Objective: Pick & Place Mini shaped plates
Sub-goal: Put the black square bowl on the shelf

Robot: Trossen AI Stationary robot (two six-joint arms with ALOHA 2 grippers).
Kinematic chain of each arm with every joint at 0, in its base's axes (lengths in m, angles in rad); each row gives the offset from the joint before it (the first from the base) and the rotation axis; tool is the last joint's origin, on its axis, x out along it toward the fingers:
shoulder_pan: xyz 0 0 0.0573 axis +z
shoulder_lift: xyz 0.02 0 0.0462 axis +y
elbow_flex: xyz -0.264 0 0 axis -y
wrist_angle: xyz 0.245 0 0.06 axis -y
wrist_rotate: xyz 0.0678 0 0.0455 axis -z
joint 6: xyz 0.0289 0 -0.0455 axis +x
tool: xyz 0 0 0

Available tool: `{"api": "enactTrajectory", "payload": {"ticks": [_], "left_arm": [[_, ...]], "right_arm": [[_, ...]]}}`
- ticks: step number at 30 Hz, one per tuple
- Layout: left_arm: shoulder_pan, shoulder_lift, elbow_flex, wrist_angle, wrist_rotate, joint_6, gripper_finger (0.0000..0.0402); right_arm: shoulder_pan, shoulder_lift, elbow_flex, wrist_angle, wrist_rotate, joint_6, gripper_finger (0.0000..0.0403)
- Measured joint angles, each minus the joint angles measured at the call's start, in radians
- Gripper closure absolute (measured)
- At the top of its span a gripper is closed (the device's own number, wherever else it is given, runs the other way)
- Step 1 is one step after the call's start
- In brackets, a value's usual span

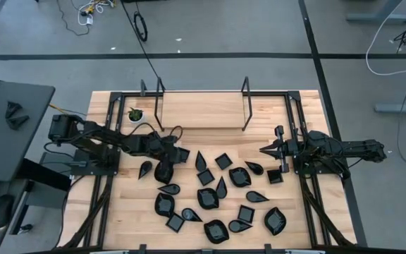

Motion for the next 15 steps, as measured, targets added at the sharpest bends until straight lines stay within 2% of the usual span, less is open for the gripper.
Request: {"api": "enactTrajectory", "payload": {"ticks": [7, 15], "left_arm": [[0.005, 0.000, 0.000, -0.010, 0.000, -0.003, 0.0318], [0.005, 0.000, 0.000, -0.023, 0.001, -0.002, 0.0358]], "right_arm": [[0.000, 0.000, 0.000, 0.000, 0.000, 0.000, 0.0376], [0.000, 0.000, 0.000, 0.000, 0.000, 0.000, 0.0376]]}}
